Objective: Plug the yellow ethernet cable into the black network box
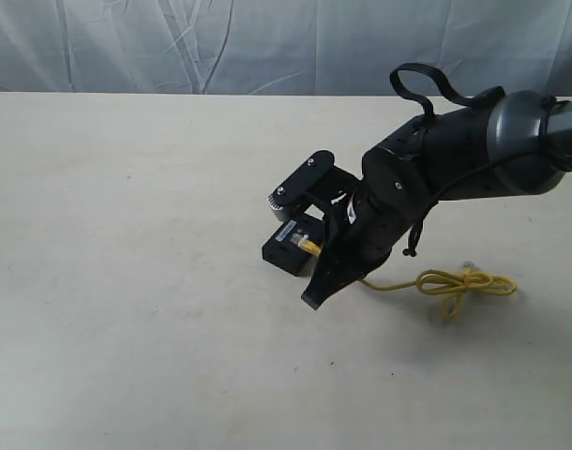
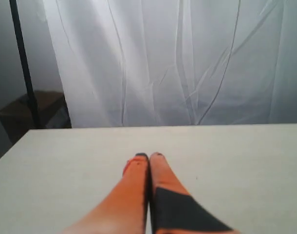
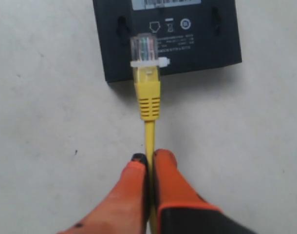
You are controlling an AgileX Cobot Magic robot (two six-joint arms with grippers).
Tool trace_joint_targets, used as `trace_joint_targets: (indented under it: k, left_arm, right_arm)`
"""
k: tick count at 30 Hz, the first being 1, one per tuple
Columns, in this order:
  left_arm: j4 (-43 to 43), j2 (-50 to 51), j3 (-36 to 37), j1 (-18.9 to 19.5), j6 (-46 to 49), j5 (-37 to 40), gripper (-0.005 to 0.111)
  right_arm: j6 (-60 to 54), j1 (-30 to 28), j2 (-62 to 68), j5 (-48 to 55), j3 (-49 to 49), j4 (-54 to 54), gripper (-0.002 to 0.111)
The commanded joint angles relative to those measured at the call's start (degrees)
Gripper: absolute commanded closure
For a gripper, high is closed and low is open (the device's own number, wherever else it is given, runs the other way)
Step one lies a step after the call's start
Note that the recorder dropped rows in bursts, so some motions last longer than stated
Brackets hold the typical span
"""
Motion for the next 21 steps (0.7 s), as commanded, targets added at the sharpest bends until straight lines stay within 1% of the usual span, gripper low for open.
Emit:
trace_joint_targets:
  k: [1,5,8,10,13,16,21]
  left_arm:
    - [1.8,13.6,-8.7,0.2,0.0,5.2,0.107]
    - [4.7,27.8,-14.9,0.2,0.1,5.2,0.107]
    - [4.7,39.5,-18.9,0.2,2.0,5.0,0.107]
    - [3.0,48.2,-21.7,0.2,3.8,4.0,0.107]
    - [-1.5,59.9,-26.1,-0.9,9.3,2.5,0.107]
    - [-9.1,70.8,-31.7,-2.8,17.1,2.5,0.107]
    - [-22.3,87.5,-43.7,-7.9,34.7,3.2,0.107]
  right_arm:
    - [0.0,0.0,-0.4,-0.3,0.1,1.7,0.109]
    - [0.0,0.0,-0.4,-0.9,0.1,3.6,0.109]
    - [0.0,0.0,-0.4,-0.2,0.1,4.6,0.109]
    - [0.0,0.0,-0.4,0.4,0.1,4.7,0.109]
    - [0.0,0.0,-0.4,1.9,0.1,4.7,0.109]
    - [0.0,0.0,-0.4,3.2,0.1,4.1,0.109]
    - [0.0,0.0,-0.4,4.3,0.1,2.6,0.109]
